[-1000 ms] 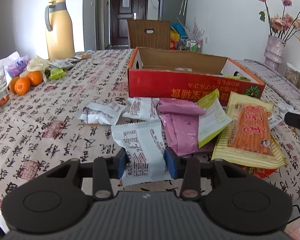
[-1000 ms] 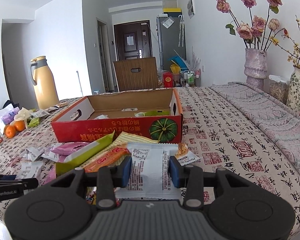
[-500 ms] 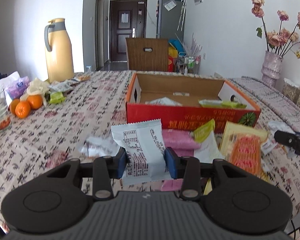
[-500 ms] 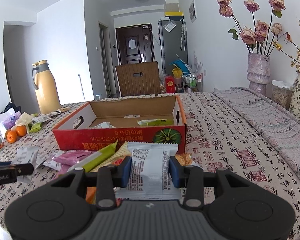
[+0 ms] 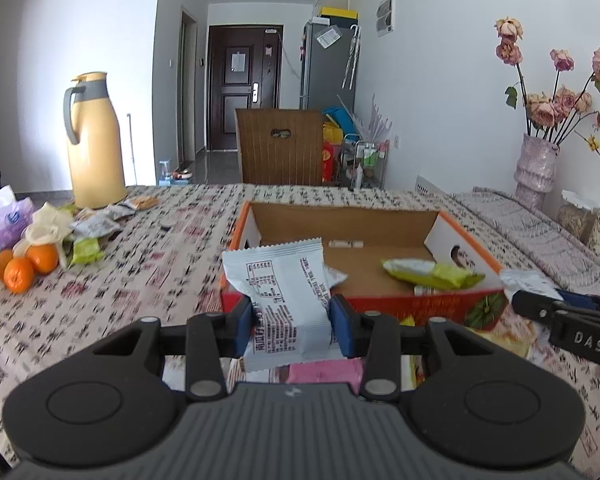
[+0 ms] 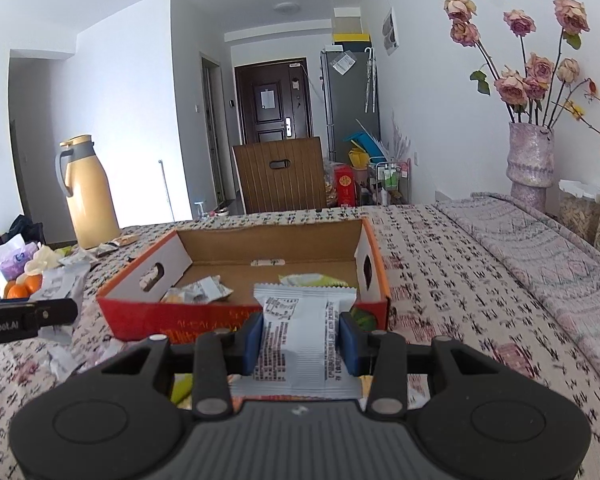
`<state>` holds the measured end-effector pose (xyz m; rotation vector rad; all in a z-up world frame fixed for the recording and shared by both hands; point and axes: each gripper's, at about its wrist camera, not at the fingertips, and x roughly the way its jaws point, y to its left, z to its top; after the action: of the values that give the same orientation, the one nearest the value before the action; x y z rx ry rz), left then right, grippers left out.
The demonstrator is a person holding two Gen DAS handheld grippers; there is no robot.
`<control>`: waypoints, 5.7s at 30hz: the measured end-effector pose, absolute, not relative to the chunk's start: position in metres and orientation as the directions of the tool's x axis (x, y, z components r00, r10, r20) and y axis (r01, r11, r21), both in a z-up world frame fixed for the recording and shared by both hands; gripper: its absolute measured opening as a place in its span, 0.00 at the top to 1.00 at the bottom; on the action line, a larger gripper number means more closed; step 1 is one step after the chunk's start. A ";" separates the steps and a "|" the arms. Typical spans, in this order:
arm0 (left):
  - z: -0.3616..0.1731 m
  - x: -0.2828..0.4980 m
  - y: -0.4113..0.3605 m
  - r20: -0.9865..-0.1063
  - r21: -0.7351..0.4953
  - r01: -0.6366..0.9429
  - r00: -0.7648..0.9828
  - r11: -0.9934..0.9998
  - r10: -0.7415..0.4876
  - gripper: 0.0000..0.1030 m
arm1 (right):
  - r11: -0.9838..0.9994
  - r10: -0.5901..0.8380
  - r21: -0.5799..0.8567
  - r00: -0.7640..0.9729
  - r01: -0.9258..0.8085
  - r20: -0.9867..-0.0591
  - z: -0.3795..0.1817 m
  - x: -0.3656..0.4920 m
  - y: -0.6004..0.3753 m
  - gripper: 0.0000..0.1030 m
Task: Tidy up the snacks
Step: 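Carry both white packets over the box and open both grippers to drop them, then move both open grippers back over the snack pile, then grasp the brown cookie packet with the right gripper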
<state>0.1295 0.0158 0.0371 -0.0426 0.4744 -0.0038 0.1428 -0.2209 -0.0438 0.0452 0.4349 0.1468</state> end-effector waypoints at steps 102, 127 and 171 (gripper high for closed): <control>0.044 0.163 0.007 -0.411 -0.007 -0.035 0.911 0.999 0.029 0.00 | 0.993 0.119 0.052 0.885 -0.106 -0.450 -0.040 0.190 -0.231 0.00; -0.009 0.098 0.048 -0.486 -0.039 -0.069 0.873 0.997 0.041 0.00 | 0.997 0.077 0.051 0.831 -0.059 -0.551 -0.084 0.120 -0.264 0.00; -0.010 0.106 0.062 -0.497 -0.017 -0.110 0.864 0.994 0.087 0.00 | 0.992 0.111 0.018 0.806 -0.124 -0.581 -0.103 0.141 -0.247 0.58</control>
<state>0.1058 0.0624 -0.0099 -0.0448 0.5183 0.1034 0.1409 -0.2472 -0.1032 -0.0216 0.6201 0.1262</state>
